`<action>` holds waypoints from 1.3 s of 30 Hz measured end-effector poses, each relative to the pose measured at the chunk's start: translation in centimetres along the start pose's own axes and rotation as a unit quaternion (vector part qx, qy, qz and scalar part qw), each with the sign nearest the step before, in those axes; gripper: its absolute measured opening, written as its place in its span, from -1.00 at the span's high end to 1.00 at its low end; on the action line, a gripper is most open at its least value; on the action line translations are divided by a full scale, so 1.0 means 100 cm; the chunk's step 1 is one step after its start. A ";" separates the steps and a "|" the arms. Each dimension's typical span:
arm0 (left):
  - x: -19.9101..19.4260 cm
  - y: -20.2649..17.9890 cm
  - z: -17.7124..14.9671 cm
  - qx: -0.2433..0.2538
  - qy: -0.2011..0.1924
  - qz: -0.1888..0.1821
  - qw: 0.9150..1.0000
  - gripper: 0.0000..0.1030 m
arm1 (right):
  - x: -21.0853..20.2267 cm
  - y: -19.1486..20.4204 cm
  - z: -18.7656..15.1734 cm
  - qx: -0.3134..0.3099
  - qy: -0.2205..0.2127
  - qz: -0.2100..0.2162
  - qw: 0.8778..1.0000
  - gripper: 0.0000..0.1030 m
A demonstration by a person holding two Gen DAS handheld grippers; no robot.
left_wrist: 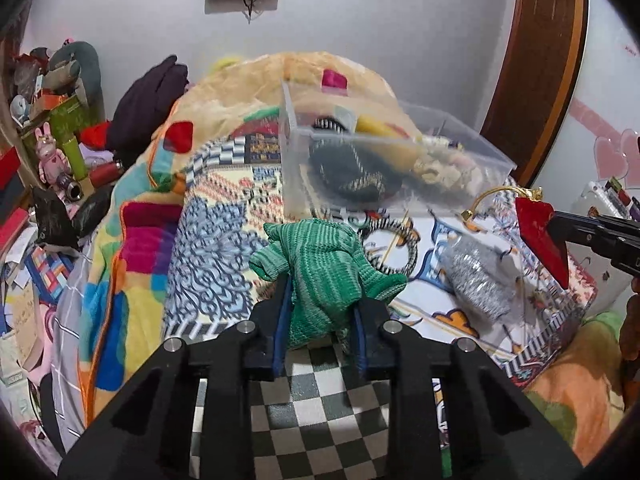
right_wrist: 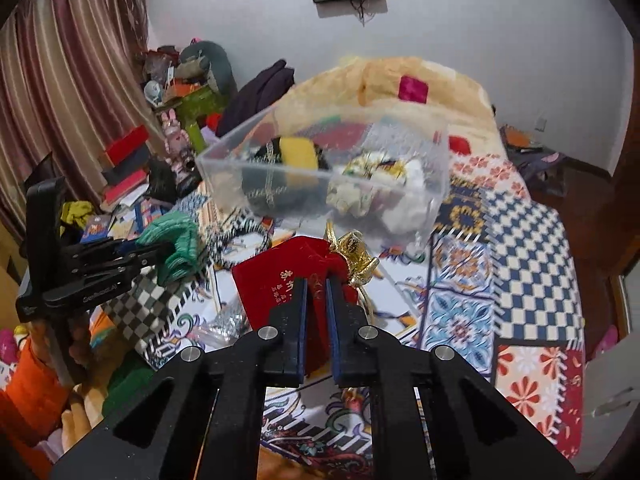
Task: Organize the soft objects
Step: 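Carry the sock with the left tool into the box while the right tool drops the pouch in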
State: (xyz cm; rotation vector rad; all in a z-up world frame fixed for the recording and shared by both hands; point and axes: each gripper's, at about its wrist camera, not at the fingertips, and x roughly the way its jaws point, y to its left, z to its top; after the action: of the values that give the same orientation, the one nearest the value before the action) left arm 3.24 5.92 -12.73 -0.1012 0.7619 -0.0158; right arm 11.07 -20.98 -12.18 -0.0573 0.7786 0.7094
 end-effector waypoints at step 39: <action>0.081 -0.034 0.127 0.063 -0.028 -0.013 0.998 0.49 | 0.071 -0.022 0.093 -0.017 -0.037 -0.061 0.997 0.84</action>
State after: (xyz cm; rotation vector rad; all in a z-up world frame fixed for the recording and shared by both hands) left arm 17.91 3.24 -8.87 0.0081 0.7015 -0.0861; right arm 21.72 -15.88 -10.60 -0.1088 0.6865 0.6057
